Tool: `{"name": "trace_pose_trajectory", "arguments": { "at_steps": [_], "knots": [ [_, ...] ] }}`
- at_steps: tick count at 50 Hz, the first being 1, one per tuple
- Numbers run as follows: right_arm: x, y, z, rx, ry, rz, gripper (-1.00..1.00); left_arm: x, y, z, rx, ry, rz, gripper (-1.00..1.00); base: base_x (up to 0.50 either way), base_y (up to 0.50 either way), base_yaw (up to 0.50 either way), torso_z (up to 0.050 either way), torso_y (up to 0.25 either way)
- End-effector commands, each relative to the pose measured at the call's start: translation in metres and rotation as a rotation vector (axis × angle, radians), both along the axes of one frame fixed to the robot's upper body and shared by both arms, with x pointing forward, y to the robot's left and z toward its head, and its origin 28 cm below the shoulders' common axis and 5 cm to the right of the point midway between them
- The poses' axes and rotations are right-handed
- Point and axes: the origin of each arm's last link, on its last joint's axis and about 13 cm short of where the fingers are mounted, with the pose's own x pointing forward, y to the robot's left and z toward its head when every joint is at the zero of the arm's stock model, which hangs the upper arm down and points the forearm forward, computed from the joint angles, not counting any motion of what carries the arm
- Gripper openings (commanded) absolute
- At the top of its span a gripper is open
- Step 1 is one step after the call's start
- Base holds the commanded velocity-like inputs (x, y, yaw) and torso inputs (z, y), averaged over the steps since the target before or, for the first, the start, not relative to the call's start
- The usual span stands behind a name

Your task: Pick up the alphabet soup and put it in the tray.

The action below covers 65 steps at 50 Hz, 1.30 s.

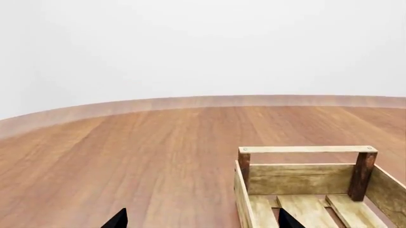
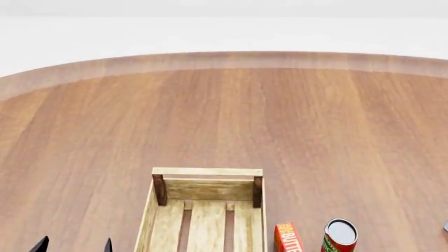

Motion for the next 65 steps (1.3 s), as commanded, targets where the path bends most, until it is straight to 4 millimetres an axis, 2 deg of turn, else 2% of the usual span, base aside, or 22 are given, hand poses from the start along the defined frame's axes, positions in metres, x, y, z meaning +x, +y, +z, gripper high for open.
{"name": "trace_pose_trajectory", "arguments": {
  "at_steps": [1,31,36,45,50,65],
  "knots": [
    [-0.013,-0.018,0.003,0.009,0.016,-0.051,1.0,0.0,0.0,0.0,0.001,0.0,0.0,1.0,0.0,0.0,0.0,0.0,0.0],
    [-0.056,-0.069,-0.003,0.039,0.054,-0.264,1.0,0.0,0.0,0.0,0.003,0.003,0.0,1.0,0.0,0.0,0.0,0.0,0.0],
    [-0.063,-0.075,-0.009,0.042,0.068,-0.301,1.0,0.0,0.0,0.0,0.002,0.007,-0.001,1.0,0.0,0.0,0.0,0.0,0.0],
    [-0.053,-0.071,-0.018,0.047,0.066,-0.29,1.0,0.0,0.0,0.0,0.003,0.006,0.0,1.0,0.0,0.0,0.0,0.0,0.0],
    [-0.046,-0.069,-0.03,0.058,0.08,-0.28,1.0,0.0,-0.001,0.0,-0.005,0.009,-0.005,1.0,0.0,0.0,0.0,0.0,0.0],
    [-0.041,-0.069,-0.057,0.081,0.124,-0.291,1.0,0.0,0.0,0.0,-0.003,0.009,-0.002,1.0,0.0,0.0,0.0,0.0,0.0]
  ]
}}
